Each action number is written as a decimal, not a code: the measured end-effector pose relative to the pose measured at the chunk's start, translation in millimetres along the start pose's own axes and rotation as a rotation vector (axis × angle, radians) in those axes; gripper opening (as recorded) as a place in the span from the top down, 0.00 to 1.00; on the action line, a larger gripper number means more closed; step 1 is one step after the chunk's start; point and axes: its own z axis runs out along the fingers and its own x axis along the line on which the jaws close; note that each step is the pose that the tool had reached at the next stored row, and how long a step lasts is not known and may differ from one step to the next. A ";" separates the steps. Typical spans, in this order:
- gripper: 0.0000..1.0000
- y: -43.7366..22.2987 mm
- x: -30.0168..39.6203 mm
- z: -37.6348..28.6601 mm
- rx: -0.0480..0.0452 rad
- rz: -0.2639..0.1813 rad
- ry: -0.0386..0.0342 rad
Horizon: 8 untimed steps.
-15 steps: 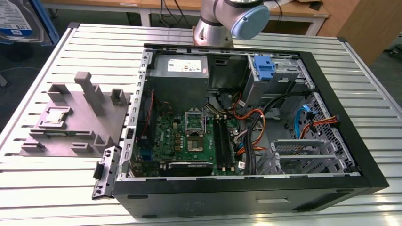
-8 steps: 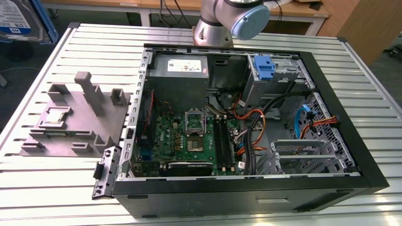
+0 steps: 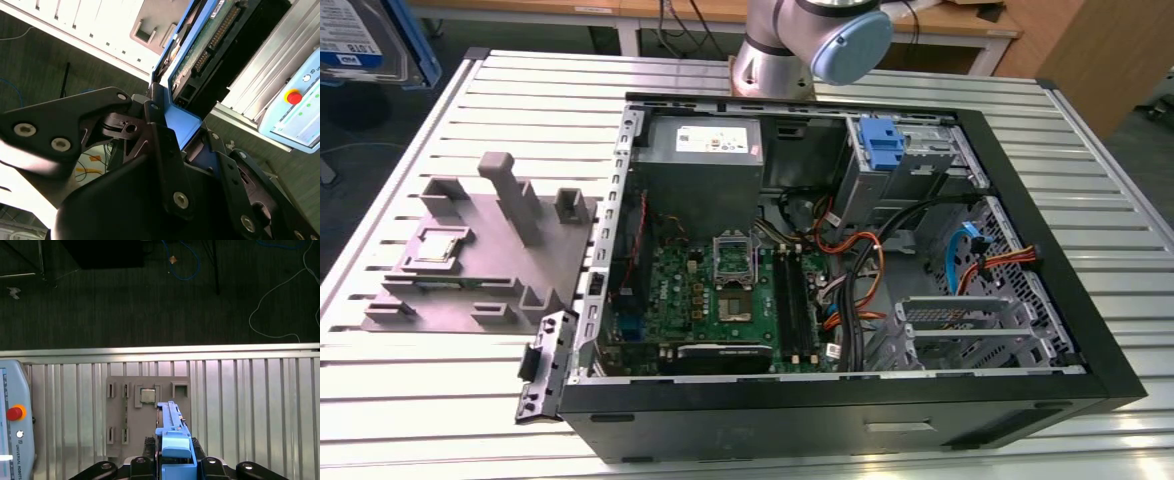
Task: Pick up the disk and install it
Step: 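Pick up the disk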
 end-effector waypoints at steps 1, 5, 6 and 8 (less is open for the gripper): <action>0.63 0.0 0.0 0.0 0.0000 0.000 0.0000; 0.63 -0.4 -0.1 0.0 0.0000 0.000 0.0001; 0.63 -0.9 -0.1 -0.1 -0.0001 0.000 0.0002; 0.63 -2.0 -0.1 0.0 -0.0001 0.000 0.0001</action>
